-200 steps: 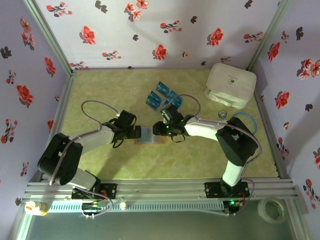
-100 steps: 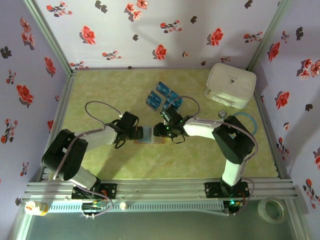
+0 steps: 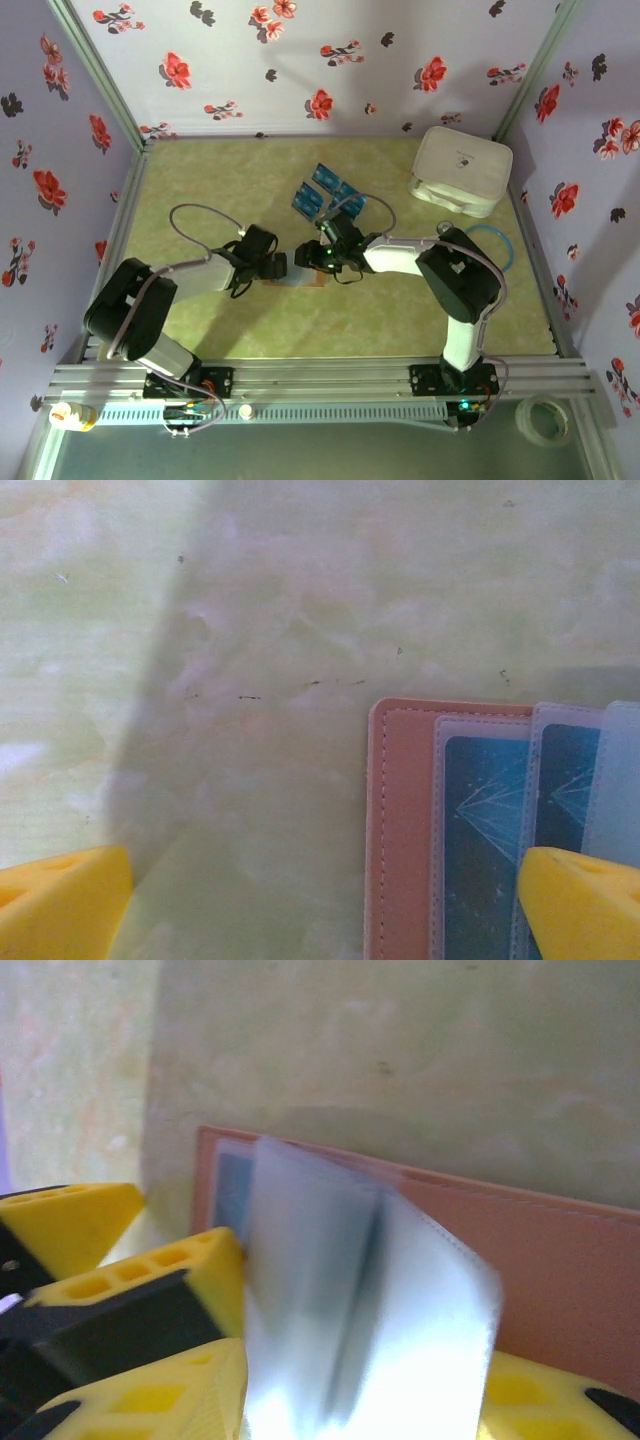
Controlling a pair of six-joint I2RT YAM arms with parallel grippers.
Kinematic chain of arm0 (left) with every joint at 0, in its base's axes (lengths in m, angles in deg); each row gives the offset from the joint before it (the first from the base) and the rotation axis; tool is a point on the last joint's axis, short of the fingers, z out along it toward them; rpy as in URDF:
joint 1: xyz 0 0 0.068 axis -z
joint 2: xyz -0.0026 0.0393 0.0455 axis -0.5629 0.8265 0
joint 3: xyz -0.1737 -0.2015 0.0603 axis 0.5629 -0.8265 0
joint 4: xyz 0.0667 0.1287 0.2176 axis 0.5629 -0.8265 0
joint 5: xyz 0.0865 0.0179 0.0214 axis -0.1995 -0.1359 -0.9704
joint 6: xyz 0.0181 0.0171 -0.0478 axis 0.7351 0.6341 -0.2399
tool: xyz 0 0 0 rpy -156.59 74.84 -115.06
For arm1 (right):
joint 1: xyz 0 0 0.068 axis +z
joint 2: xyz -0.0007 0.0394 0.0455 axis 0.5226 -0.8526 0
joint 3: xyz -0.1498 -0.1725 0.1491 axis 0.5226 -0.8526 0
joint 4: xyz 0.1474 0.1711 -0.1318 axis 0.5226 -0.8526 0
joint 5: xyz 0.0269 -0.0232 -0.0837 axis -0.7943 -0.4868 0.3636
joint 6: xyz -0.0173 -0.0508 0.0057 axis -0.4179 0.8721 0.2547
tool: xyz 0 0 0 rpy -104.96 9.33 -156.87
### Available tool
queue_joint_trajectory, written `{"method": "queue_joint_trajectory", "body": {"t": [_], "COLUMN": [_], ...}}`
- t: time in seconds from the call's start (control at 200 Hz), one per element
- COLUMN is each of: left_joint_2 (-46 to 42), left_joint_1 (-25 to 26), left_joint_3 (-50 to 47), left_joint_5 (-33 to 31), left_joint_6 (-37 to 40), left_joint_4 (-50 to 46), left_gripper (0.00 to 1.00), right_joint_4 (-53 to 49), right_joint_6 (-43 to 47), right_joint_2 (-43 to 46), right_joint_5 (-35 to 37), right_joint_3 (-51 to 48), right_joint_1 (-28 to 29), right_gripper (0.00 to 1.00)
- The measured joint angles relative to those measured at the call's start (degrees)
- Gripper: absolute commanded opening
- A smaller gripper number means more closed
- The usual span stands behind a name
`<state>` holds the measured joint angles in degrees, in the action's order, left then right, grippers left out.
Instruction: Put the credit cards into the card holder
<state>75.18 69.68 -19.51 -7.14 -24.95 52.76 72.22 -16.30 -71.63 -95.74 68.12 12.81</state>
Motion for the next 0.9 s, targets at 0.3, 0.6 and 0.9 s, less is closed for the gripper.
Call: {"method": "queue_joint_trajectory", "body": {"t": [0.3,0.6,0.9], "left_joint_2": [-7.4,-15.8,-15.9], "left_joint_1": [-1.2,-5.3,-5.3], "left_joint_3": [-0.1,0.6,0.6], "left_joint_5": [-4.0,-8.2,-8.2], "left_joint_6": [-1.6,-4.3,-4.5], "left_joint_4": [-7.7,-12.7,-14.5], "left_gripper": [1.00,1.00,1.00], "right_joint_4": [1.5,3.1,4.7], "right_joint_6": [-1.6,-2.6,-3.5], "right_joint_2": [-0.3,-8.0,-9.6], "right_joint_5": [-1.4,-1.4,-1.6], "right_joint_3": [2.2,8.0,9.1], "right_joint_1": [1.9,4.5,4.6], "right_gripper": [0.49,0.49,0.48]}}
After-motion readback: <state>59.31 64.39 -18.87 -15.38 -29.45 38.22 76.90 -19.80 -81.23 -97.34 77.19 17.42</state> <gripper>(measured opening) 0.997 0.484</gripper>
